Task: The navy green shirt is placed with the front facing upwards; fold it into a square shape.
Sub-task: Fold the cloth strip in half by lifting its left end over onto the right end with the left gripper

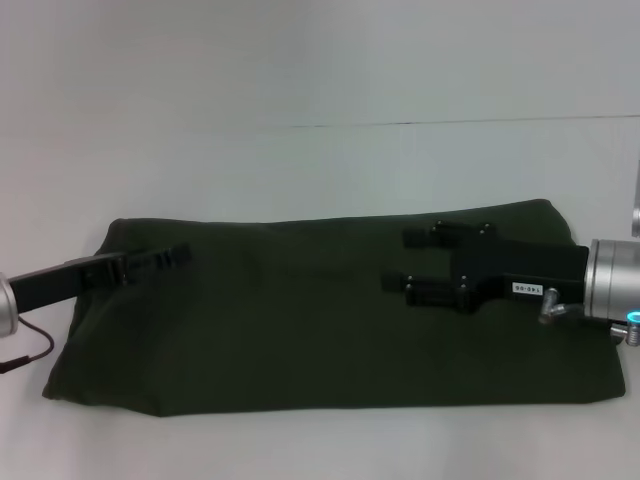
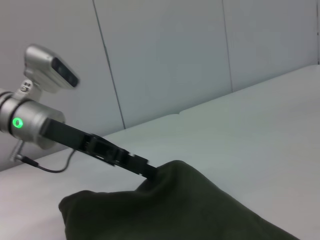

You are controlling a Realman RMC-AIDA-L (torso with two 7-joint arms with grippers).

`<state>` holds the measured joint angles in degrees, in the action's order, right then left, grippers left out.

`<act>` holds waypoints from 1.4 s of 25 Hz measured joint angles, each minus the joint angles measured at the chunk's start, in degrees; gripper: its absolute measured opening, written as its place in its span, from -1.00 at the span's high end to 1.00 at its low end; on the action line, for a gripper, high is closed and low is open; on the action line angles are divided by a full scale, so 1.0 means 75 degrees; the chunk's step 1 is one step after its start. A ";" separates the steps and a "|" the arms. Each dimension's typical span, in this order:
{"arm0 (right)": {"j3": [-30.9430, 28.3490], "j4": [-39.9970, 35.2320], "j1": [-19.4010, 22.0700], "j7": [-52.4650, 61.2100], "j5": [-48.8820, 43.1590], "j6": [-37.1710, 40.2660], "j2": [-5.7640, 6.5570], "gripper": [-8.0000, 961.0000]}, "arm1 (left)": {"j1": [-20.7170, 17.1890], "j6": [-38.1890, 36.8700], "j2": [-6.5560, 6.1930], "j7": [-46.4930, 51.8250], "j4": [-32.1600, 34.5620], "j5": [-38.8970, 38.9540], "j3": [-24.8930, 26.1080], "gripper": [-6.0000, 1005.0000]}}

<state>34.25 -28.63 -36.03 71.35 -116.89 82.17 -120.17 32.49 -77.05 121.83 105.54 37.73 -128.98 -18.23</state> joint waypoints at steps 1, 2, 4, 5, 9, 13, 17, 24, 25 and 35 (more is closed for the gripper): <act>0.0001 0.0030 -0.0007 -0.0001 0.0017 0.0004 -0.0002 -0.60 | 0.0013 0.0062 0.0000 0.0000 -0.0022 -0.0001 -0.0003 -0.83; 0.0002 0.0060 -0.0015 -0.0001 0.0035 0.0011 -0.0005 -0.60 | 0.0046 0.0237 -0.0001 0.0003 -0.0085 -0.0005 -0.0011 -0.83; 0.0004 0.0125 -0.0024 -0.0002 0.0082 0.0027 -0.0007 -0.60 | 0.0073 0.0494 -0.0002 0.0023 -0.0152 -0.0009 -0.0059 -0.83; 0.0004 0.0140 -0.0024 -0.0003 0.0100 0.0039 -0.0008 -0.60 | 0.0083 0.0667 -0.0002 0.0058 -0.0179 -0.0010 -0.0113 -0.83; 0.0004 0.0155 -0.0024 -0.0005 0.0181 0.0105 -0.0009 -0.60 | 0.0100 0.1186 0.0023 0.0204 -0.0208 -0.0012 -0.0307 -0.83; 0.0017 0.0160 -0.0025 -0.0002 0.0280 0.0167 -0.0009 -0.60 | 0.0106 0.1933 0.0089 0.0295 -0.0218 0.0036 -0.0511 -0.83; 0.0076 0.0161 -0.0025 0.0004 0.0383 0.0176 -0.0009 -0.60 | 0.0076 0.2228 0.0122 0.0292 -0.0186 0.0133 -0.0434 -0.83; 0.0085 0.0147 -0.0047 0.0030 0.0469 0.0177 -0.0001 -0.60 | -0.0681 0.0519 0.0099 0.0260 0.0489 0.1178 -0.0384 -0.82; 0.0086 0.0122 -0.0048 0.0037 0.0487 0.0160 0.0005 -0.60 | -0.0792 0.0271 0.0096 0.0270 0.0575 0.1245 -0.0363 -0.82; 0.0085 0.0113 -0.0049 0.0018 0.0493 0.0101 0.0015 -0.60 | -0.1483 -0.1005 0.0139 0.0435 0.0868 0.0702 -0.0078 -0.80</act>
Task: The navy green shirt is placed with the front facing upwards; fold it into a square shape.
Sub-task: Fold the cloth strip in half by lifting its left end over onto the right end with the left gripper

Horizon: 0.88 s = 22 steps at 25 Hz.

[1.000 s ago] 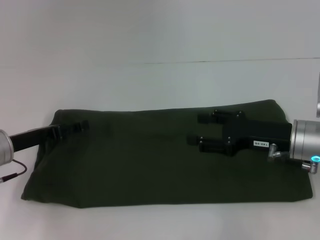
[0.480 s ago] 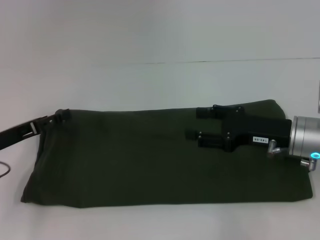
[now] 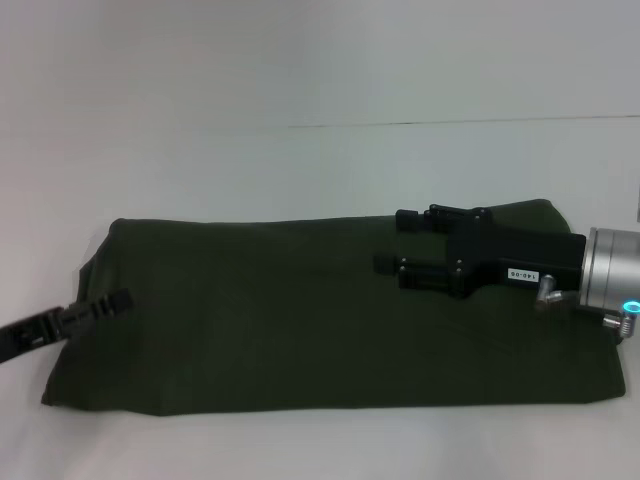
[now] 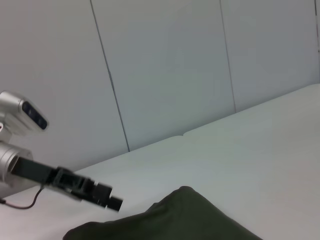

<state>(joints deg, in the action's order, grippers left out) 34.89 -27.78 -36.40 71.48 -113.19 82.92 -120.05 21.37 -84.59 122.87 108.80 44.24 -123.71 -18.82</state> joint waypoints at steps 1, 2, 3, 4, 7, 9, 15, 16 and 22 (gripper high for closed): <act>0.0000 -0.0009 -0.0002 0.0003 0.0000 -0.0001 0.0000 -0.60 | -0.0008 -0.0013 0.0003 0.0010 -0.0001 -0.0108 0.0005 -0.80; 0.0000 -0.0017 -0.0011 0.0008 0.0000 -0.0002 0.0000 -0.60 | -0.0012 -0.0021 0.0006 0.0020 -0.0010 -0.0192 0.0008 -0.80; 0.0000 -0.0018 -0.0021 0.0011 0.0000 -0.0002 0.0000 -0.60 | -0.0013 -0.0027 0.0010 0.0030 -0.0023 -0.0268 0.0011 -0.80; 0.0000 -0.0020 -0.0032 0.0014 0.0000 -0.0003 0.0000 -0.60 | -0.0013 -0.0029 0.0011 0.0032 -0.0030 -0.0310 0.0012 -0.80; 0.0000 -0.0023 -0.0045 0.0028 0.0000 -0.0003 -0.0004 -0.60 | -0.0025 0.0001 0.0011 0.0061 -0.0053 -0.0392 0.0019 -0.79; 0.0000 -0.0023 -0.0056 0.0031 -0.0001 -0.0005 -0.0010 -0.60 | -0.0039 0.0186 0.0011 0.0256 -0.0068 -0.0672 0.0059 -0.79; 0.0000 -0.0023 -0.0074 0.0024 0.0022 -0.0006 -0.0012 -0.60 | -0.0042 0.0169 0.0011 0.0304 -0.0038 -0.0765 0.0249 -0.78; 0.0000 -0.0023 -0.0076 0.0016 0.0039 -0.0006 -0.0012 -0.60 | -0.0043 0.0151 0.0011 0.0293 -0.0030 -0.0726 0.0305 -0.78; 0.0010 0.0019 -0.0088 -0.0027 0.0167 -0.0006 -0.0012 -0.60 | 0.0094 0.0075 -0.0061 0.0270 -0.0011 -0.0247 0.0629 -0.77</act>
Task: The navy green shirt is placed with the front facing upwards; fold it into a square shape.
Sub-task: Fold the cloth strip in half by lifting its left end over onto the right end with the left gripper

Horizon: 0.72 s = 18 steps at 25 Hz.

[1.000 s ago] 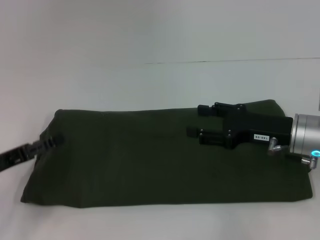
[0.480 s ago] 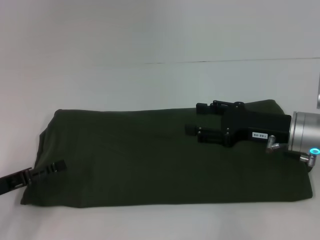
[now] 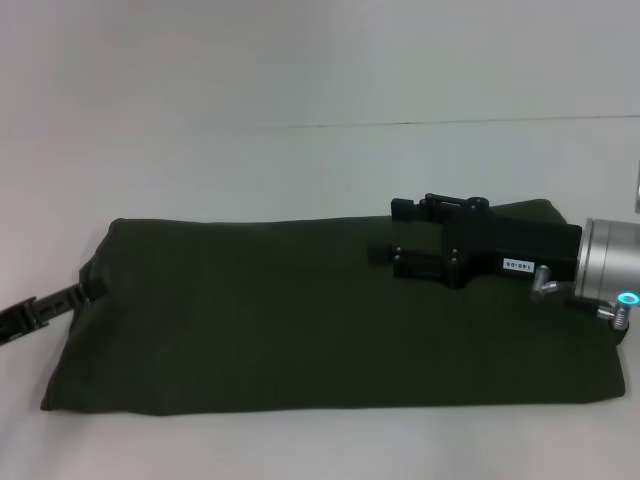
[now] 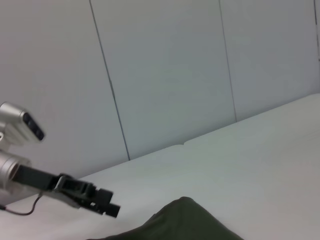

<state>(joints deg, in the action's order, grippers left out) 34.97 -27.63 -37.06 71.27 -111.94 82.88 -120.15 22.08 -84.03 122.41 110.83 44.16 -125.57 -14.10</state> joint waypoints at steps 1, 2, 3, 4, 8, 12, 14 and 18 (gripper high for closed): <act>0.0029 0.0001 -0.0003 -0.0007 0.0001 0.0000 0.0000 -0.60 | 0.0042 0.0081 -0.0015 0.0022 0.0002 -0.0005 -0.0017 -0.77; 0.0079 0.0002 -0.0006 -0.0011 0.0002 0.0000 0.0001 -0.60 | 0.0081 0.0184 -0.0030 0.0054 0.0003 -0.0021 -0.0034 -0.76; 0.0155 0.0002 -0.0008 -0.0017 0.0004 -0.0001 0.0004 -0.60 | 0.0109 0.0290 -0.0043 0.0109 0.0003 -0.0043 -0.0045 -0.76; 0.0250 0.0002 -0.0008 -0.0023 0.0004 -0.0003 0.0005 -0.60 | 0.0131 0.0383 -0.0052 0.0178 0.0007 -0.0058 -0.0070 -0.76; 0.0834 -0.0031 0.0024 -0.0183 0.0009 0.0011 0.0014 -0.60 | 0.0234 0.0691 -0.0092 0.0687 0.0192 -0.0344 -0.0214 -0.75; 0.1764 -0.0034 0.0048 -0.0456 -0.0019 0.0023 0.0012 -0.60 | 0.0420 0.0775 -0.0171 0.1196 0.0297 -0.0908 -0.0258 -0.75; 0.2261 -0.0041 0.0069 -0.0546 -0.0017 0.0035 0.0012 -0.60 | 0.0482 0.0762 -0.0194 0.1369 0.0315 -0.1048 -0.0286 -0.74; 0.2705 -0.0051 0.0111 -0.0592 -0.0014 0.0023 0.0012 -0.60 | 0.0558 0.0724 -0.0207 0.1683 0.0448 -0.1237 -0.0384 -0.74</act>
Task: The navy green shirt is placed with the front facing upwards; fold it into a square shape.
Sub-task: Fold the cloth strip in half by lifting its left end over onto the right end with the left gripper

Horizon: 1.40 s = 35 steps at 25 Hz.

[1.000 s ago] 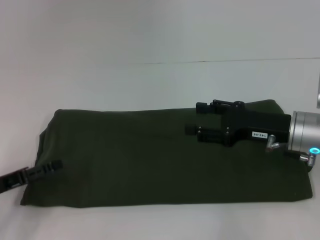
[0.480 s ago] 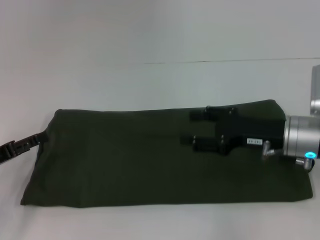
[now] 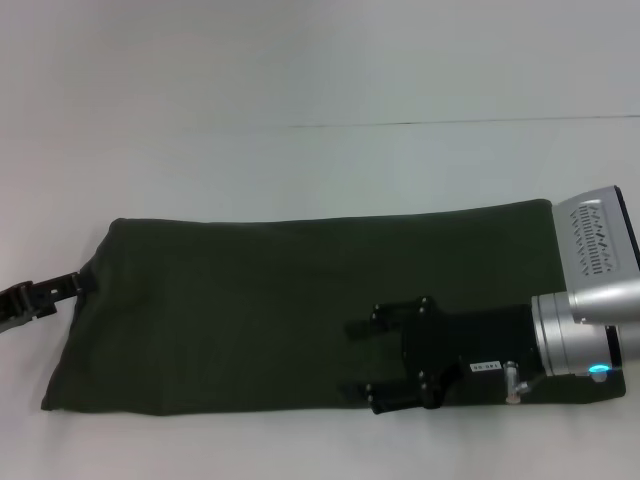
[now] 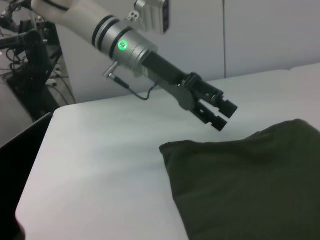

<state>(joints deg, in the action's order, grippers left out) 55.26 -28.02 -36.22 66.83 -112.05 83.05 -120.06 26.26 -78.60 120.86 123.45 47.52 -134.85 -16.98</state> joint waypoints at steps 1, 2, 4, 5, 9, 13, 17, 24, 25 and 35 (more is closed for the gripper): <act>0.0029 0.0011 0.0006 -0.0001 -0.0005 -0.0007 0.0000 -0.60 | 0.0022 0.0008 0.0000 0.0049 0.0009 -0.0018 -0.0051 -0.74; 0.0040 0.0028 0.0016 -0.0002 -0.0009 -0.0008 0.0001 -0.60 | 0.0041 0.0037 -0.0001 0.0087 0.0012 -0.0024 -0.0111 -0.73; 0.0047 0.0039 0.0037 -0.0003 -0.0012 -0.0008 0.0008 -0.60 | 0.0079 0.0143 -0.0001 0.0120 -0.0016 -0.0027 -0.0247 -0.73; 0.0051 0.0039 0.0053 -0.0004 -0.0010 -0.0004 0.0008 -0.60 | 0.0089 0.0215 0.0001 0.0125 -0.0036 -0.0029 -0.0299 -0.73; 0.0056 0.0047 0.0072 -0.0005 0.0018 -0.0008 0.0003 -0.60 | 0.0093 0.0456 0.0020 0.0133 -0.0133 -0.0035 -0.0421 -0.72; 0.0029 0.0050 0.0072 -0.0005 0.0025 -0.0043 -0.0002 -0.60 | 0.0047 0.0668 0.0045 0.0133 -0.0178 -0.0149 -0.0463 -0.71; 0.0006 0.0053 0.0050 -0.0005 0.0033 -0.0104 -0.0013 -0.60 | 0.0026 0.0743 0.0058 0.0126 -0.0227 -0.0237 -0.0466 -0.71; 0.0018 0.0029 0.0025 0.0050 0.0034 -0.0202 -0.0011 -0.60 | 0.0033 0.0768 0.0069 0.0103 -0.0291 -0.0243 -0.0469 -0.70; 0.0013 0.0026 0.0025 0.0058 0.0034 -0.0203 -0.0011 -0.60 | 0.0049 0.0769 0.0067 0.0093 -0.0342 -0.0242 -0.0471 -0.69; -0.0008 0.0014 0.0071 0.0066 0.0034 -0.0211 -0.0011 -0.60 | 0.0110 0.0789 0.0056 0.0079 -0.0488 -0.0224 -0.0752 -0.68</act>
<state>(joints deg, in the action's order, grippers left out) 55.20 -27.92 -35.69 67.32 -111.79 81.47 -120.14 27.09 -72.69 121.28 124.04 43.86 -136.52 -22.62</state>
